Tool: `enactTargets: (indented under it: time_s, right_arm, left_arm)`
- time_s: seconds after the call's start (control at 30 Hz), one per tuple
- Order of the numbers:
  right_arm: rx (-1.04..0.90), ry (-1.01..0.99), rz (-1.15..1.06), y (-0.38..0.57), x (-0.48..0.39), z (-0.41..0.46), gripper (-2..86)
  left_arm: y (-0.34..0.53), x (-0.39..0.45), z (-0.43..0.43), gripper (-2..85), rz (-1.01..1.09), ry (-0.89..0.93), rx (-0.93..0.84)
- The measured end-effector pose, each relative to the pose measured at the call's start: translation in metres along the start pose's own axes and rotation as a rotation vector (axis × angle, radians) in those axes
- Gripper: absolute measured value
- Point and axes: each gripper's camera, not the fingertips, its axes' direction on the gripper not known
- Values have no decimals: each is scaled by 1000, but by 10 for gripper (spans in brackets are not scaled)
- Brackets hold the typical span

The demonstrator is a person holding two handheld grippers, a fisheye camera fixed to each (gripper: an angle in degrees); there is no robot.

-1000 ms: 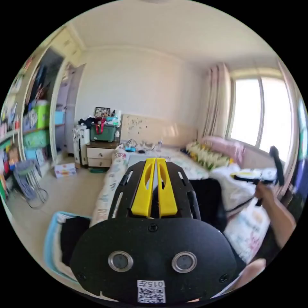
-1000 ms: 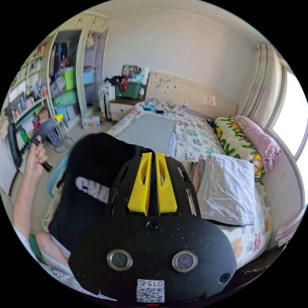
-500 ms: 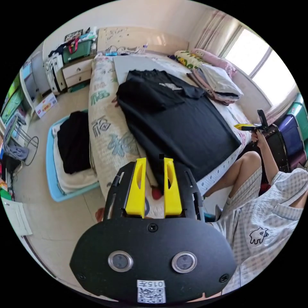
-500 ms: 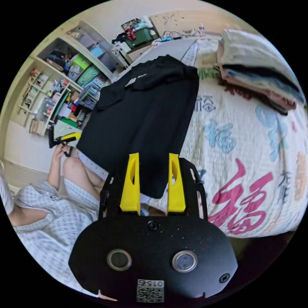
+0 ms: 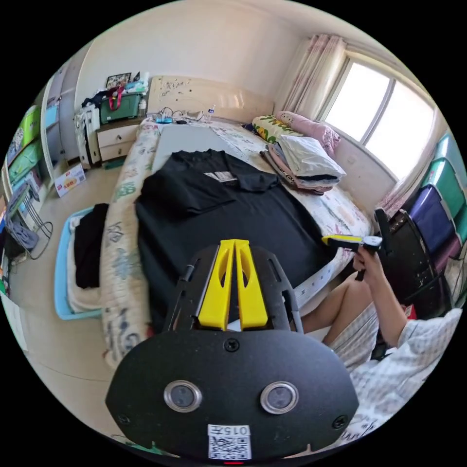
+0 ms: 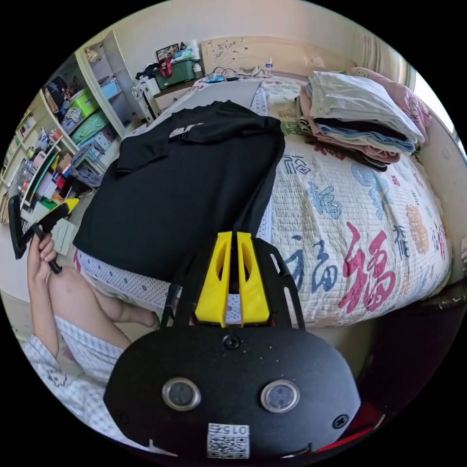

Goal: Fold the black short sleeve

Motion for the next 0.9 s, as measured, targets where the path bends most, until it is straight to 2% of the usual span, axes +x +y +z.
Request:
enactTargets:
  time_s: [0.13, 0.2, 0.37, 0.47, 0.57, 0.77, 0.9]
  right_arm:
    - [33, -78, 76, -9, -44, -14, 11]
    - [25, -40, 111, -14, -63, -18, 9]
    - [33, 210, 120, -26, -134, -43, 3]
    - [88, 184, 37, -27, -181, -66, -3]
    - [33, 210, -29, -38, -216, -65, -5]
    - [-44, 197, 16, -48, -241, -73, -6]
    - [-21, 251, 4, -51, -262, -88, -6]
  left_arm:
    - [-16, 38, 50, -6, -110, -60, -25]
    - [-21, 42, 66, -5, -171, -94, -35]
    - [-21, 33, 96, -6, -284, -83, -62]
    - [-25, 31, 102, -7, -299, -23, -24]
    - [-29, 32, 107, -8, -276, -17, 1]
    - [-31, 24, 120, -8, -317, -72, 37]
    - [-37, 24, 126, -8, -315, -104, 42]
